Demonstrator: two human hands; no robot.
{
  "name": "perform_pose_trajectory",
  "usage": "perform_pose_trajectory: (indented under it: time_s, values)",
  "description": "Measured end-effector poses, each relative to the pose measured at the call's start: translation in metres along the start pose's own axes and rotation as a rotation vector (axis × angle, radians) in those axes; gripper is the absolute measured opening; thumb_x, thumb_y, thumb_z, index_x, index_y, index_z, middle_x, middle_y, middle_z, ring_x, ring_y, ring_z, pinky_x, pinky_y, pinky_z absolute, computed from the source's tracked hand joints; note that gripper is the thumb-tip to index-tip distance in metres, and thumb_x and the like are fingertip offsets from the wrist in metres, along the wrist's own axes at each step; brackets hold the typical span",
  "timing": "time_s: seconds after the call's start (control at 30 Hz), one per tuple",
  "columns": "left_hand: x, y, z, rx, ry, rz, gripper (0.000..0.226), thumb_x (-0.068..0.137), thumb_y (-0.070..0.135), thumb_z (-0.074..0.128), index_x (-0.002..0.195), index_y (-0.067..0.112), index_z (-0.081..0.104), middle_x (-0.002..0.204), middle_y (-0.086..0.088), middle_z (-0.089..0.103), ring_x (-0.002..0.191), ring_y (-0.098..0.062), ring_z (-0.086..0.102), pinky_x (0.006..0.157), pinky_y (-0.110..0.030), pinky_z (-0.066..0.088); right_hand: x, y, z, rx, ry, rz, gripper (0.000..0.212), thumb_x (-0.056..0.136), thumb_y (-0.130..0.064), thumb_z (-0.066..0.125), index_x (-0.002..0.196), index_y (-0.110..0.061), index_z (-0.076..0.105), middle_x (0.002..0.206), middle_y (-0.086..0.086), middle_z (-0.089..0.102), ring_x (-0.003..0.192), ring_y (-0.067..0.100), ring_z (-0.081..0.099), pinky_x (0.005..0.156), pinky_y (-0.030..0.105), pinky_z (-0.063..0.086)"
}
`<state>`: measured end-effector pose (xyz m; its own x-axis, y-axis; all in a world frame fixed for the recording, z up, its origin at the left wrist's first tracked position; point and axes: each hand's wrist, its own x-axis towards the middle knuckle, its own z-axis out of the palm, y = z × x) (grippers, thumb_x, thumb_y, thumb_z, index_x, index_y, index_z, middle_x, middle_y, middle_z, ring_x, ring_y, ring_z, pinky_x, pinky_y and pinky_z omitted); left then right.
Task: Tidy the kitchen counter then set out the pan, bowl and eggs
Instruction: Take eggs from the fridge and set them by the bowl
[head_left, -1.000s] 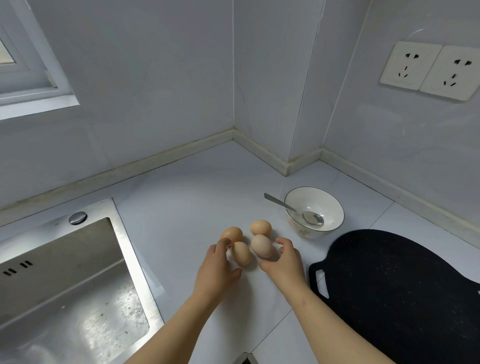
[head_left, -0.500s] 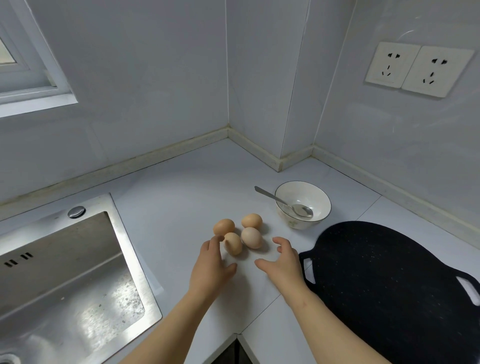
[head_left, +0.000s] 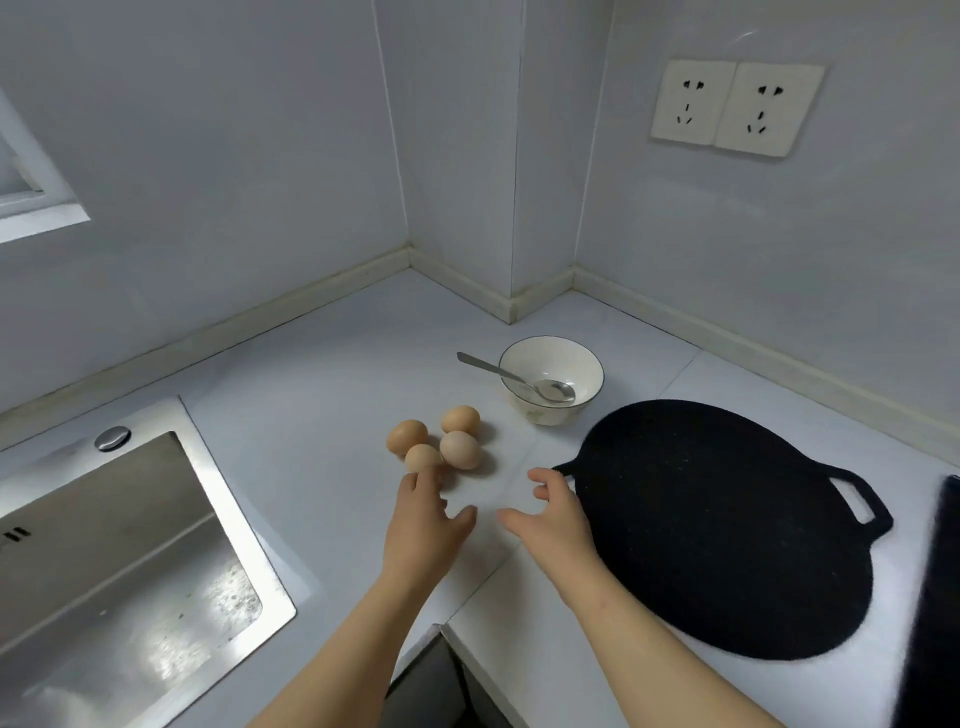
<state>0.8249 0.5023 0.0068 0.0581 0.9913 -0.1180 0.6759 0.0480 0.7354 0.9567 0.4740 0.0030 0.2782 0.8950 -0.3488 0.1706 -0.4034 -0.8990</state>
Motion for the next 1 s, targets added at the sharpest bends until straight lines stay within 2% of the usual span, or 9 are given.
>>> perform_pose_trajectory:
  time_s: [0.1, 0.2, 0.3, 0.43, 0.53, 0.63, 0.8, 0.9, 1.0]
  values:
    - [-0.008, 0.014, 0.009, 0.0, -0.06, 0.099, 0.039, 0.085, 0.021, 0.061, 0.12, 0.014, 0.047, 0.115, 0.001, 0.046, 0.09, -0.013, 0.05, 0.073, -0.025, 0.038, -0.02, 0.001, -0.016, 0.044, 0.086, 0.009, 0.054, 0.084, -0.018, 0.066, 0.132, -0.022, 0.043, 0.125, -0.001, 0.045, 0.105, 0.01, 0.044, 0.078, 0.022, 0.038]
    - [-0.018, 0.029, 0.019, 0.032, -0.152, 0.203, 0.033, 0.088, 0.02, 0.058, 0.12, 0.015, 0.051, 0.115, -0.003, 0.051, 0.086, -0.012, 0.051, 0.071, -0.022, 0.038, -0.044, 0.005, -0.032, 0.137, 0.224, 0.038, 0.041, 0.086, -0.017, 0.064, 0.124, -0.022, 0.049, 0.112, -0.006, 0.05, 0.101, 0.011, 0.05, 0.066, 0.016, 0.04]
    - [-0.036, 0.047, 0.035, 0.043, -0.258, 0.319, 0.029, 0.09, 0.021, 0.056, 0.118, 0.018, 0.054, 0.111, -0.002, 0.056, 0.083, -0.01, 0.053, 0.062, -0.016, 0.038, -0.074, 0.015, -0.05, 0.199, 0.367, 0.053, 0.033, 0.087, -0.017, 0.062, 0.119, -0.021, 0.054, 0.11, -0.005, 0.056, 0.102, 0.011, 0.054, 0.077, 0.02, 0.043]
    - [-0.08, 0.079, 0.063, 0.027, -0.45, 0.468, 0.029, 0.09, 0.021, 0.055, 0.119, 0.018, 0.056, 0.105, 0.003, 0.055, 0.09, -0.009, 0.053, 0.075, -0.018, 0.039, -0.13, 0.038, -0.078, 0.274, 0.605, 0.075, 0.023, 0.088, -0.016, 0.06, 0.111, -0.021, 0.058, 0.101, -0.006, 0.059, 0.099, 0.011, 0.056, 0.082, 0.021, 0.044]
    - [-0.136, 0.104, 0.09, 0.034, -0.614, 0.593, 0.027, 0.091, 0.022, 0.055, 0.117, 0.02, 0.056, 0.104, 0.005, 0.055, 0.091, -0.008, 0.052, 0.07, -0.016, 0.038, -0.195, 0.065, -0.103, 0.338, 0.832, 0.093, 0.016, 0.087, -0.016, 0.06, 0.102, -0.022, 0.059, 0.094, -0.006, 0.06, 0.087, 0.008, 0.056, 0.072, 0.02, 0.044]
    - [-0.199, 0.126, 0.109, 0.034, -0.796, 0.684, 0.025, 0.092, 0.023, 0.054, 0.116, 0.02, 0.056, 0.108, 0.004, 0.057, 0.086, -0.007, 0.053, 0.067, -0.016, 0.04, -0.257, 0.093, -0.125, 0.415, 1.026, 0.117, 0.015, 0.087, -0.014, 0.06, 0.1, -0.021, 0.059, 0.094, -0.003, 0.061, 0.09, 0.014, 0.06, 0.08, 0.028, 0.05]
    - [-0.277, 0.147, 0.136, -0.017, -0.958, 0.775, 0.025, 0.091, 0.022, 0.056, 0.116, 0.019, 0.056, 0.104, 0.001, 0.062, 0.09, -0.01, 0.057, 0.079, -0.022, 0.046, -0.331, 0.119, -0.15, 0.506, 1.217, 0.145, 0.011, 0.087, -0.014, 0.059, 0.095, -0.022, 0.061, 0.094, -0.004, 0.063, 0.094, 0.016, 0.061, 0.082, 0.029, 0.049]
    - [-0.338, 0.162, 0.15, -0.038, -1.039, 0.801, 0.025, 0.092, 0.022, 0.055, 0.116, 0.02, 0.054, 0.094, 0.006, 0.06, 0.089, -0.01, 0.056, 0.076, -0.02, 0.043, -0.387, 0.14, -0.165, 0.515, 1.318, 0.174, 0.011, 0.087, -0.013, 0.057, 0.09, -0.022, 0.061, 0.088, -0.004, 0.063, 0.088, 0.017, 0.062, 0.083, 0.031, 0.05]
    - [-0.415, 0.175, 0.169, -0.063, -1.138, 0.824, 0.023, 0.091, 0.02, 0.053, 0.113, 0.019, 0.056, 0.082, 0.011, 0.056, 0.079, -0.006, 0.052, 0.07, -0.019, 0.041, -0.46, 0.168, -0.184, 0.547, 1.431, 0.193, 0.013, 0.088, -0.012, 0.054, 0.084, -0.022, 0.061, 0.087, -0.004, 0.062, 0.079, 0.013, 0.06, 0.074, 0.027, 0.049]
